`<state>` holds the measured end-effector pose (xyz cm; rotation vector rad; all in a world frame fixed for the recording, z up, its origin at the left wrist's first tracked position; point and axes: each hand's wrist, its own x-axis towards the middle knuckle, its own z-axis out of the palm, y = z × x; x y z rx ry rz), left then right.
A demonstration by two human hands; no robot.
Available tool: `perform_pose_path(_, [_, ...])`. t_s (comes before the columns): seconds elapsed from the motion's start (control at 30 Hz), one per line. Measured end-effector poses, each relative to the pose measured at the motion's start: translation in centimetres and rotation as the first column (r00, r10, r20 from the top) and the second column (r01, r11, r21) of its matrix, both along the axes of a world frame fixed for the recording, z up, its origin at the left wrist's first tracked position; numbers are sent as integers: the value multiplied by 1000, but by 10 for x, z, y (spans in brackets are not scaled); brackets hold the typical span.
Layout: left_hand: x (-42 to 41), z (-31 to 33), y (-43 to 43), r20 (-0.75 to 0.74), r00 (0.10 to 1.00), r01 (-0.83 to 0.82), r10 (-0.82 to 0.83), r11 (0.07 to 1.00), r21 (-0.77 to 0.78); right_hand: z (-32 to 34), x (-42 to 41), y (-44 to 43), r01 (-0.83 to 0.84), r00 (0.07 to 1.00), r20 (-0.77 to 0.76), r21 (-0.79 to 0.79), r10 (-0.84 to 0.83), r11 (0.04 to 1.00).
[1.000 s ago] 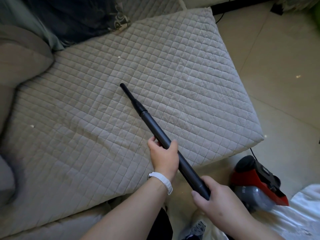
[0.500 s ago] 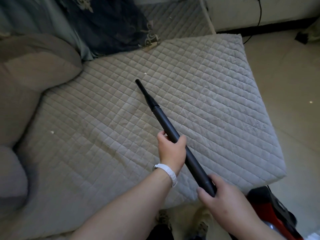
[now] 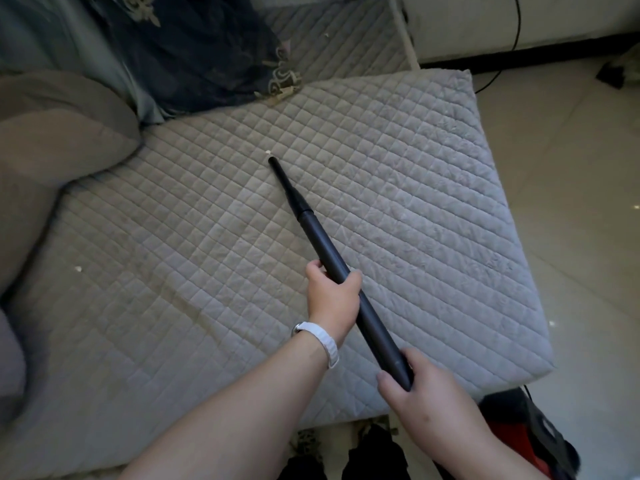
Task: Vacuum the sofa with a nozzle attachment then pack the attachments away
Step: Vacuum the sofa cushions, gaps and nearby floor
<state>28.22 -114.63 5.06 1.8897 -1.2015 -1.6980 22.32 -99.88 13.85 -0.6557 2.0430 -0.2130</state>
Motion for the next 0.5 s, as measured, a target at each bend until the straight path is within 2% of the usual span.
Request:
perform_pose_path(0.2, [-27, -2, -16, 49, 998, -32, 34, 999, -34, -10, -30, -15, 7, 1000, 24, -60, -6, 998])
perform_pose_path(0.5, [-45, 3, -13, 88, 989, -117, 120, 993, -34, -16, -65, -16, -82, 994, 60, -72, 86, 994])
